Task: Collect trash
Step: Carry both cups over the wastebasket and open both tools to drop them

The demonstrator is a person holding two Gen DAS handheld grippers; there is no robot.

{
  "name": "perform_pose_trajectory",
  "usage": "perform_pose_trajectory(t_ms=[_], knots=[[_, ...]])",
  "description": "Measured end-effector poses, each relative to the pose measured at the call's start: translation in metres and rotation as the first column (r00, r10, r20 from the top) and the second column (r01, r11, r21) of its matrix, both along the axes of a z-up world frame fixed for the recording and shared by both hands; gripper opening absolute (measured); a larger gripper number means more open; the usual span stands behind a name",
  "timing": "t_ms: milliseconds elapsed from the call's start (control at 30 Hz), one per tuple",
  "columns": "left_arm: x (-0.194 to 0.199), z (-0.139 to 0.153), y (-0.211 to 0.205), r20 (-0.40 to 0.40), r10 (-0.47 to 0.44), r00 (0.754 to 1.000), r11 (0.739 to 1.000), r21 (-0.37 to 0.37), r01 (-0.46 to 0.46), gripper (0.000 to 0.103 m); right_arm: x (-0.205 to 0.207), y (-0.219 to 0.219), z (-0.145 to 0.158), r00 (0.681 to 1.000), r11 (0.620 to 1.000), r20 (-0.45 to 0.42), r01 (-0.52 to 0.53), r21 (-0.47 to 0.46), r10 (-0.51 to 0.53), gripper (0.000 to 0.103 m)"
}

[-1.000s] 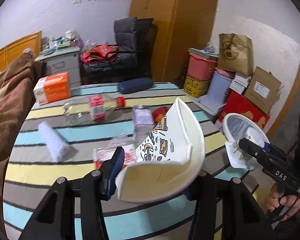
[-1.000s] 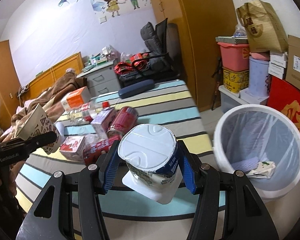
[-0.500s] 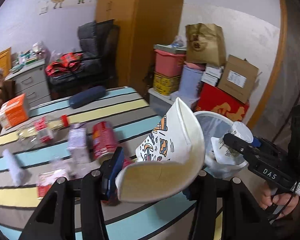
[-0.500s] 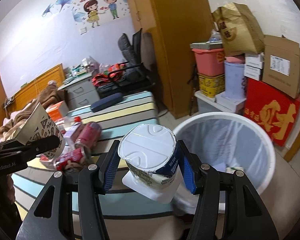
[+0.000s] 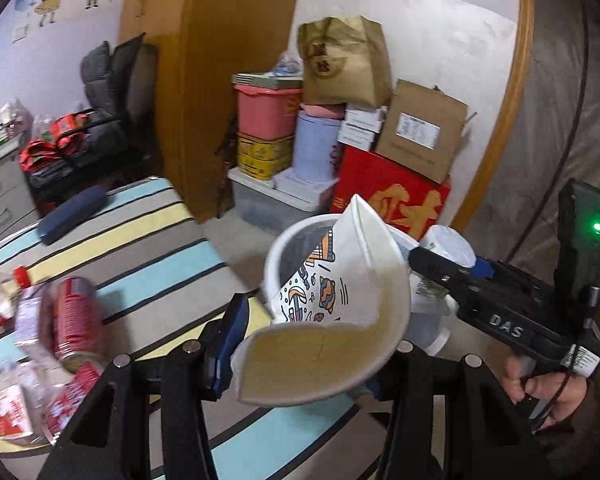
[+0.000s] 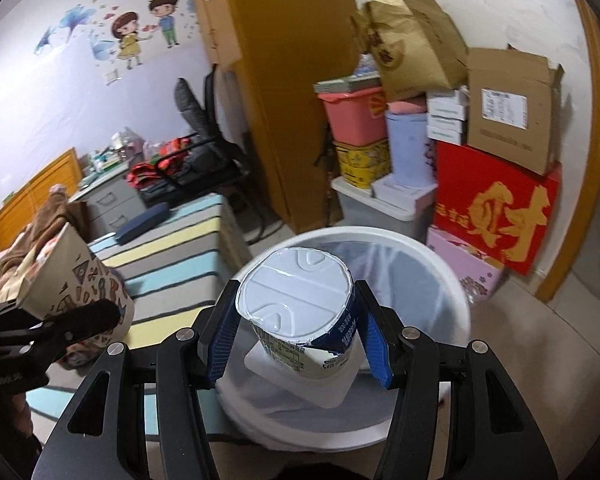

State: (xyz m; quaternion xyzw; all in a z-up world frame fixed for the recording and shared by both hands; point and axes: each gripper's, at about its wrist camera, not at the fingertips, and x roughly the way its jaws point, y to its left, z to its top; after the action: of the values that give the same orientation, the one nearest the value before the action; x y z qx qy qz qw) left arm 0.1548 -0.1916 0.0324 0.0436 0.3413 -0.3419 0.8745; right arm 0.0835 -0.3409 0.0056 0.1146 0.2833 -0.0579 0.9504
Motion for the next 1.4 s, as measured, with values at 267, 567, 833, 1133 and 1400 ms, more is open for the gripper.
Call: perform_pose_trajectory(t_ms=[267, 567, 833, 1133, 1400], knots=[[0.006, -0.019, -0.04, -0.04, -0.054, 0.998, 0.998, 0.025, 0.055, 0.052, 0.011, -0.02, -0.018, 0.997, 1.0, -0.074, 0.014, 0.0, -0.014, 0.057], [0.013, -0.038, -0.066, -0.071, -0.073, 0.995, 0.995, 0.064, 0.077, 0.053, 0.02, -0.043, -0.036, 0.99, 0.999, -0.138, 0.038, 0.015, -0.035, 0.057], [0.016, -0.038, -0.068, -0.072, -0.072, 0.995, 0.996, 0.043, 0.075, 0.068, 0.023, -0.05, -0.042, 0.985, 0.998, -0.167, 0.046, 0.034, -0.04, 0.06], [0.016, -0.035, -0.056, -0.071, -0.04, 0.997, 0.998, 0.036, 0.043, 0.071, 0.02, -0.046, -0.036, 0.987, 0.998, -0.148, 0.058, 0.012, -0.056, 0.065], [0.01, -0.027, -0.031, -0.053, 0.007, 0.999, 1.0, 0.021, -0.006, 0.071, 0.016, -0.034, -0.027, 0.992, 0.998, -0.116, 0.055, 0.007, -0.054, 0.065]])
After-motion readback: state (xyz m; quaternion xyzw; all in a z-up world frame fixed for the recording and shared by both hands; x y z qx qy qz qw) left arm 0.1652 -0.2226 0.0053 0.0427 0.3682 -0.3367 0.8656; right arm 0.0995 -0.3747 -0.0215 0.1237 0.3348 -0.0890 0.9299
